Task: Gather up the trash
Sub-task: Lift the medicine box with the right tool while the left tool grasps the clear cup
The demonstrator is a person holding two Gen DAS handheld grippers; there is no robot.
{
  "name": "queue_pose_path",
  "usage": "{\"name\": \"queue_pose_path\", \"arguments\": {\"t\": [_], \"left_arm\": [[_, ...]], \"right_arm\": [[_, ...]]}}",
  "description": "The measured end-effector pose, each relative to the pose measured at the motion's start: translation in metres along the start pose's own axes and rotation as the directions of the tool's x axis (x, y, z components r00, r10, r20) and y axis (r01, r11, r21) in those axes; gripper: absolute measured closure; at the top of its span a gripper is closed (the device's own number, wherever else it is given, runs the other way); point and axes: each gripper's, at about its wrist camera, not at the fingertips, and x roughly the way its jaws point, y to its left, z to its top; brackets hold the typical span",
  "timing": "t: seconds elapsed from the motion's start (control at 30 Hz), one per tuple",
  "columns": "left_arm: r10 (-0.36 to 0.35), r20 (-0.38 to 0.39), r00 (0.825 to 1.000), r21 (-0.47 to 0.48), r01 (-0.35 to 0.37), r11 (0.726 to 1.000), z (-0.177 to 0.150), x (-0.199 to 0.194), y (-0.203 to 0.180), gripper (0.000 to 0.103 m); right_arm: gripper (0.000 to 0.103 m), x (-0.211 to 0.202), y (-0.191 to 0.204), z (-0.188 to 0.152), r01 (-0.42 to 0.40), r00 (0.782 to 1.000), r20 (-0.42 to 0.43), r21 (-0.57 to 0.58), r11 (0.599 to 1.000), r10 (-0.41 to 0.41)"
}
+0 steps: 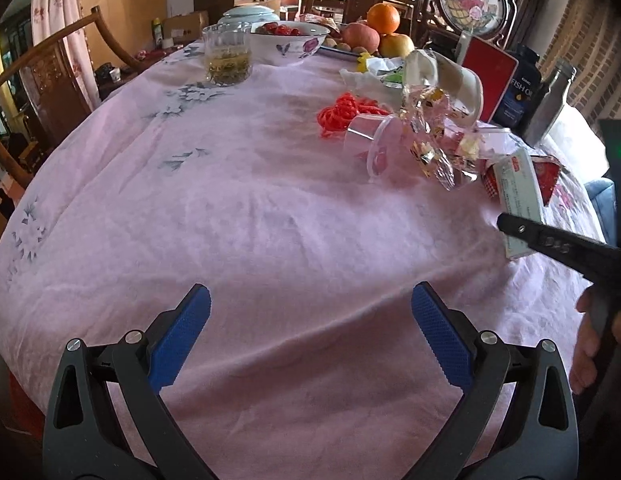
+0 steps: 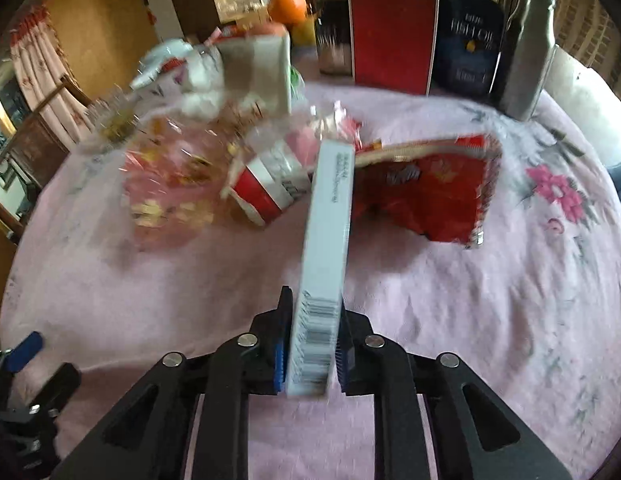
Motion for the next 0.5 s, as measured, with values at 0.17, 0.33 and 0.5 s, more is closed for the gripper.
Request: {"name": "queue_pose_path", "arguments": {"t": [0.17,0.33,0.5], "left_arm": [[0.011,-0.006,1.000,-0.014,-0.011,1.000,0.006,0.006,0.006,0.006],[0.007,-0.001,1.000,-0.001,-0.007,1.000,0.009,0.008,0.004,0.006],[0.000,0.014,1.000,0.030,0.000,1.000,0.010,0.008,-0.004,0.006]], "right_arm": [[0.084,0.005,0.006,0.002,0.033,0.999,0.016,-0.013,0.999,-0.033],[0.082,0.001,0.001,0.009,0.047,0.998,0.040,0.009,0.999,-0.047],[0.088,-0.009,-0.007,0.004,0.040,0.996,0.073,0.030,0.999,-0.042]]}}
